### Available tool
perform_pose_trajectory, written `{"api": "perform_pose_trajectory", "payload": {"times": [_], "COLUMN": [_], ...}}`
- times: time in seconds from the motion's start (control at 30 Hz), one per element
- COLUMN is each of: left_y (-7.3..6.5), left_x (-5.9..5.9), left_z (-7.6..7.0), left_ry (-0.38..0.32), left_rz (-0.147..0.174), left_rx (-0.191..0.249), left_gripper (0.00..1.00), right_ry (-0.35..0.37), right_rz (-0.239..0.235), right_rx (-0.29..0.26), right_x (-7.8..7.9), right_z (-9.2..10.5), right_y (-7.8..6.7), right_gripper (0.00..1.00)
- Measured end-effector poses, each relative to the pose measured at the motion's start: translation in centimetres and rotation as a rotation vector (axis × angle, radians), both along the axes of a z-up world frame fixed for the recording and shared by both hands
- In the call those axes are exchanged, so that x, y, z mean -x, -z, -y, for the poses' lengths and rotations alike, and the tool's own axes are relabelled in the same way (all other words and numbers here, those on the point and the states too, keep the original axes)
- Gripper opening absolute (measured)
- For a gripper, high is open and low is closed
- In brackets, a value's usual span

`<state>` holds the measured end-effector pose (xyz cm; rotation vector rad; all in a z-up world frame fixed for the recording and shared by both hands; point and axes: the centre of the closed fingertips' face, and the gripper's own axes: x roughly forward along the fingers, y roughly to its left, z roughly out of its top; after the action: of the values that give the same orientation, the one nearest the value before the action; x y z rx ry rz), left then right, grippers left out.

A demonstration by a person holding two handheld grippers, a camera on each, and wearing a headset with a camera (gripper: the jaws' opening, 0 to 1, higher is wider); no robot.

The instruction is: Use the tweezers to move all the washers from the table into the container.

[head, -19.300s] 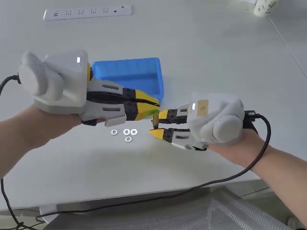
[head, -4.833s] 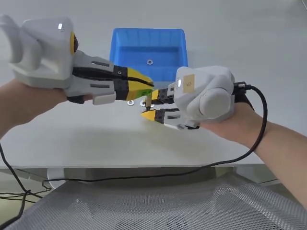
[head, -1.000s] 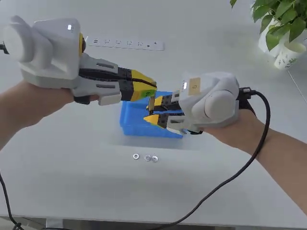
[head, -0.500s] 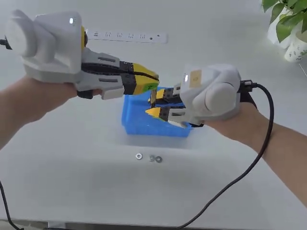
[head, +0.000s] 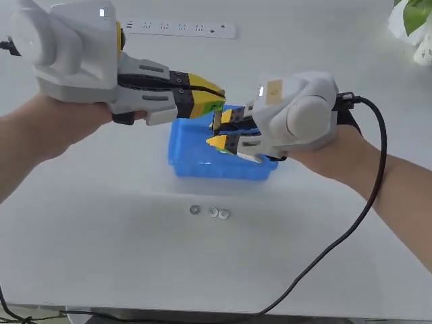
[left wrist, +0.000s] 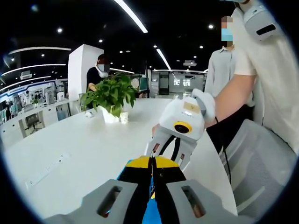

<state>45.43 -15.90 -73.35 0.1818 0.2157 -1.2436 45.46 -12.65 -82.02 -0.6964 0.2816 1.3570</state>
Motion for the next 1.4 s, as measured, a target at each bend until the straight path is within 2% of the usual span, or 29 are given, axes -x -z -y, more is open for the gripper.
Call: {"api": "perform_pose_trajectory", "payload": {"times": [0.17,0.8,1.17,1.4], "left_y": [0.8,2.7,2.9,3.0], "left_x": [-0.2,-0.4,-0.2,-0.3], "left_z": [0.0,0.5,1.0,0.8], "left_ry": [0.003,-0.003,-0.004,-0.008], "left_rz": [-0.01,-0.042,-0.046,-0.052], "left_rx": [-0.007,-0.014,-0.023,-0.024], "left_gripper": [0.03,0.03,0.03,0.03], "right_ry": [0.007,0.028,0.03,0.03], "right_rz": [-0.021,-0.057,-0.068,-0.067], "right_rx": [-0.002,0.006,0.008,0.01], "right_x": [-0.1,-0.3,-0.5,-0.5], "right_z": [0.0,0.5,0.5,0.4], "right_y": [1.2,2.8,3.2,3.4], "right_gripper": [0.12,0.12,0.12,0.12]}}
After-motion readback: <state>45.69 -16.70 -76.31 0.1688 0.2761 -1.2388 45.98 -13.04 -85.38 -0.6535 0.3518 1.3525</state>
